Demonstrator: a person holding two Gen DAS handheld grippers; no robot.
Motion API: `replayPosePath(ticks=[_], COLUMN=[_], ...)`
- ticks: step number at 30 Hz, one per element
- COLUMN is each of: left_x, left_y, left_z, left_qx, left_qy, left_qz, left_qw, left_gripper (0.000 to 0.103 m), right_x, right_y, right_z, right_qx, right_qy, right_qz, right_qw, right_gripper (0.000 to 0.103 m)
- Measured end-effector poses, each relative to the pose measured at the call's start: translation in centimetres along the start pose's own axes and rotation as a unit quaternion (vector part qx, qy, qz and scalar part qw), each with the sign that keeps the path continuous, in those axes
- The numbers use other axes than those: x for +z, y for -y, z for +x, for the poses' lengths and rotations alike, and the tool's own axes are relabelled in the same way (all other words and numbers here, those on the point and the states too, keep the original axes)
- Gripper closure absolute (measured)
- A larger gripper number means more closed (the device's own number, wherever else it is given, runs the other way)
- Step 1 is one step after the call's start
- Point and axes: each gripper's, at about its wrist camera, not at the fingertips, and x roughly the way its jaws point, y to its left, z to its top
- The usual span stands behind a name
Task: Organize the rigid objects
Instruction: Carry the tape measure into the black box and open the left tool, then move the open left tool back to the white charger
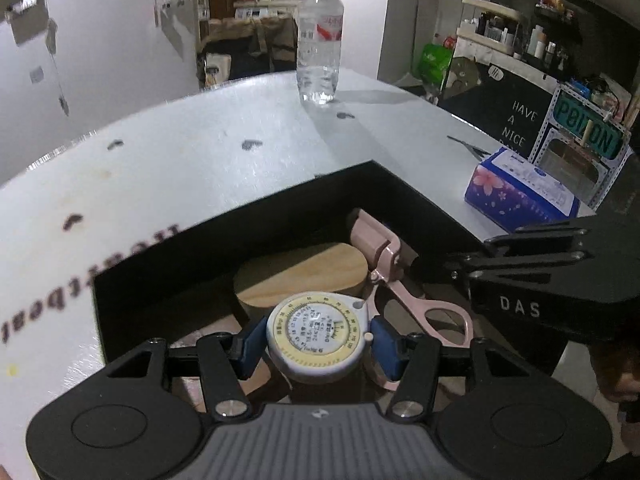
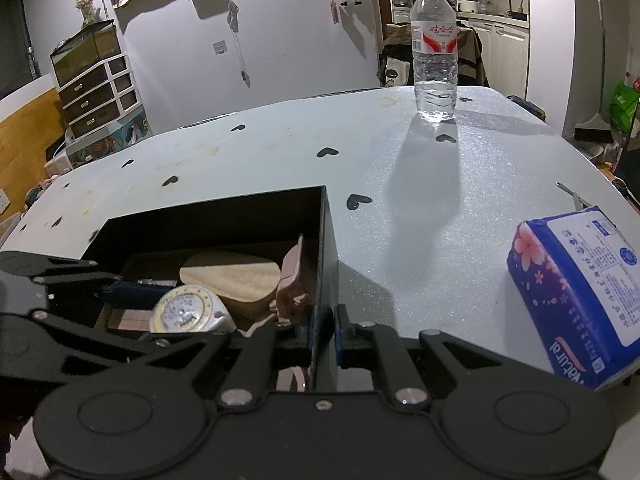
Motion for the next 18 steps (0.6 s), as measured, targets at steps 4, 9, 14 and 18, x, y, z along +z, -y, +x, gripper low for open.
replayPosePath(ticks=[4,9,14,18], left_x=[0.2,0.0,-0.5,-0.9], left_y=[-0.3,-0.3,0.4,0.5], left_z=[0.2,-0.8,-1.9,-3.2], left_qx=[-0.007,0.000,0.010,0.014], left_qy=[-0.008,0.010,0.024,0.037], left_qz=[-0.011,-0.013,0.000,-0.001], left_qw=[0.9999,0.9999,0.9997,0.9992], left_gripper=[0.036,0.020,0.006,0.002], right_x=[0.1,0.2,0.2,0.2], right_y=[0.0,0.2,0.3,0.3], right_z=[0.0,0.0,0.1,0.1], right_qx=[0.000,0.002,0.004,0.004], right_qy=[0.000,-0.002,-0.002,-0.002], right_qz=[0.003,0.005,0.007,0.008], right_qw=[1.000,1.000,1.000,1.000], right_gripper=[0.093,0.093,0.093,0.093])
